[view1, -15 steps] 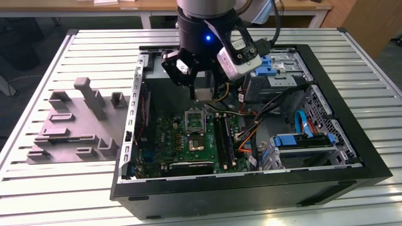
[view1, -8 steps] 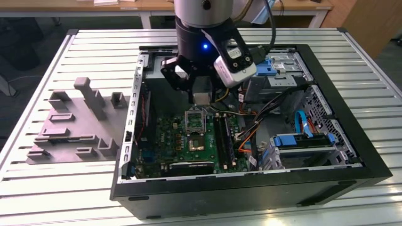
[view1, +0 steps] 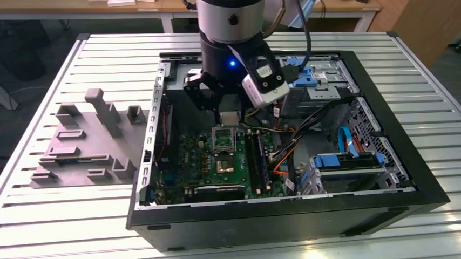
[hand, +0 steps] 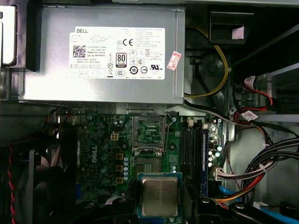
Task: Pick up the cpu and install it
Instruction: 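Place the cpu into insertion slot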
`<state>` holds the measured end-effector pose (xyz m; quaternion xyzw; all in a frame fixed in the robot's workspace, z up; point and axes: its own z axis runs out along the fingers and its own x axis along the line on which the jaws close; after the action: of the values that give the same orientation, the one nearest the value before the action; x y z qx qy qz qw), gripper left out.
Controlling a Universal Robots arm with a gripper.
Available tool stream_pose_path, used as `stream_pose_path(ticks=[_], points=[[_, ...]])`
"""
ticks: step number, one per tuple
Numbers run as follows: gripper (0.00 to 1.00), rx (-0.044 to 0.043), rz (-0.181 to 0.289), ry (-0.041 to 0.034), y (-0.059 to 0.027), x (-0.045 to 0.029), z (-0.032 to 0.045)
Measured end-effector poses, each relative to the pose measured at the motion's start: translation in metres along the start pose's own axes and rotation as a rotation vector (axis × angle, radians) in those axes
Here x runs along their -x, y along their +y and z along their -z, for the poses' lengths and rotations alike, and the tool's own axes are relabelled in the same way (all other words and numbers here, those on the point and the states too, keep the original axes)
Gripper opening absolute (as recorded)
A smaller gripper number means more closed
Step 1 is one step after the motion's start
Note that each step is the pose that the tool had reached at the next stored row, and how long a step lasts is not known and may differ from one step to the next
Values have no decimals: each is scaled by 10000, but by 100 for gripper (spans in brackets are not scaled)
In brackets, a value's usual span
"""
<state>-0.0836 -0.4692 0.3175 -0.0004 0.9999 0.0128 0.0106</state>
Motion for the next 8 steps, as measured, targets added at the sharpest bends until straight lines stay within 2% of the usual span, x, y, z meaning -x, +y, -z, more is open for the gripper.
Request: stream_pose_path(ticks=[8], points=[[47,-1,0,3,-4,-20,-145]])
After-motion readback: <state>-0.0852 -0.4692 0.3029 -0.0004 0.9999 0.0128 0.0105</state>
